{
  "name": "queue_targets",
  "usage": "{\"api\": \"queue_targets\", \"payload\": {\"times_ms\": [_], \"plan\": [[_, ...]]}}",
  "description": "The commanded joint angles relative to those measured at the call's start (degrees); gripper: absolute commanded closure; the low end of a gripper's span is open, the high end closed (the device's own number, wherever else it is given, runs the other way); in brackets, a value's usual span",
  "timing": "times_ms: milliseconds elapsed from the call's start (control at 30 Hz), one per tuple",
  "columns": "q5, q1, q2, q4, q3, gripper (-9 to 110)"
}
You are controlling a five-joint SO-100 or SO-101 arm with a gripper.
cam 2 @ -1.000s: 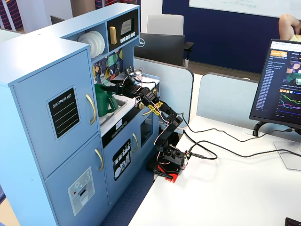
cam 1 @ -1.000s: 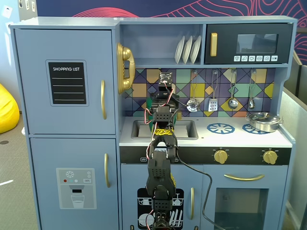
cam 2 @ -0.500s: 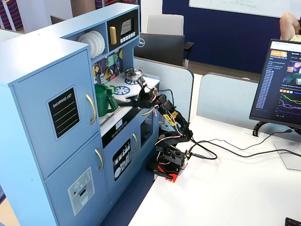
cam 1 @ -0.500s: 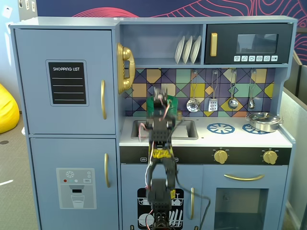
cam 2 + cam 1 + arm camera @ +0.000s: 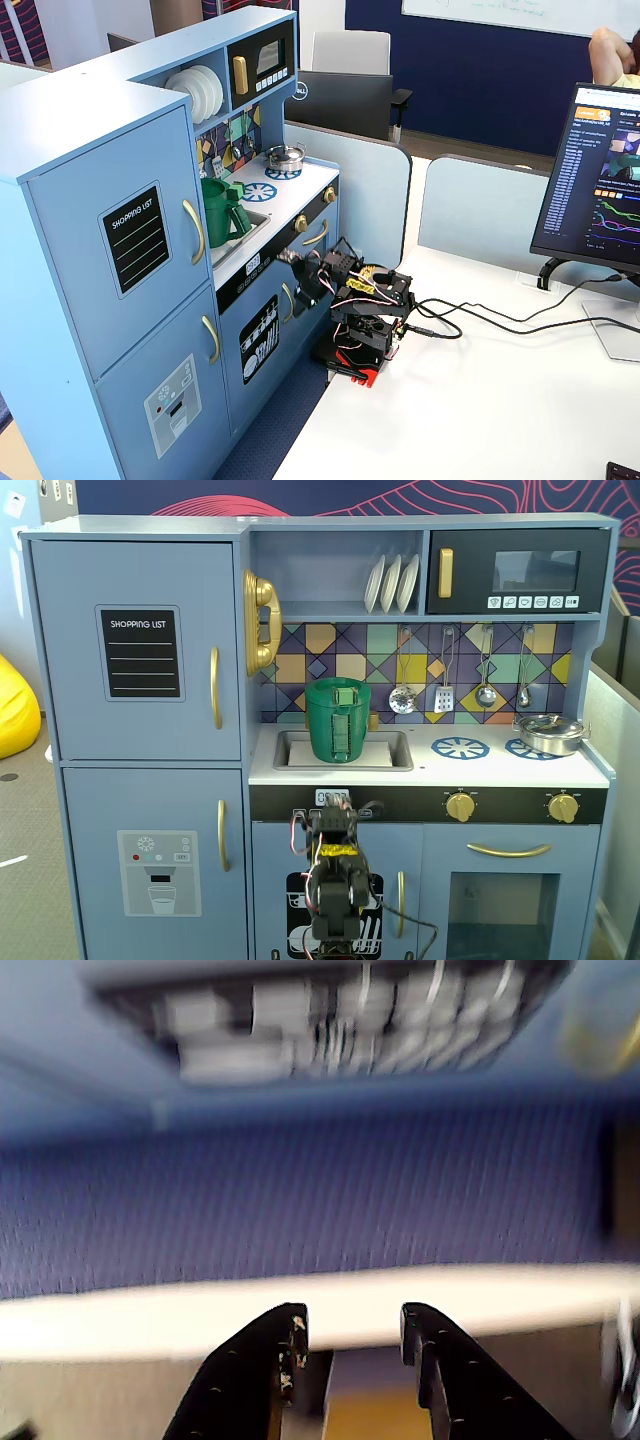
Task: Pick up the lid from the counter and put it on the green recipient
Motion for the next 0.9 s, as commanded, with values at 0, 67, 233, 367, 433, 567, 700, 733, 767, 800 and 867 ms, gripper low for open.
{"api": "queue_targets", "payload": {"times_ms": [0, 67, 233, 367, 433, 567, 700, 733, 767, 800, 867], "plan": [[1.8, -0.6, 5.8, 3.3, 7.0, 100], [2.3, -0.4, 8.6, 7.9, 8.0, 100], [4.0, 0.9, 11.9, 19.0, 8.0, 99], [5.2, 2.6, 13.6, 23.1, 8.0, 99], [4.0, 2.6, 13.6, 23.2, 8.0, 99], [0.7, 4.6, 13.6, 23.7, 8.0, 99], [0.7, 4.7, 13.6, 23.7, 8.0, 99], [0.7, 4.7, 13.6, 23.7, 8.0, 99], [0.7, 4.7, 13.6, 23.7, 8.0, 99], [0.7, 4.7, 13.6, 23.7, 8.0, 99], [0.7, 4.7, 13.6, 23.7, 8.0, 99]]}}
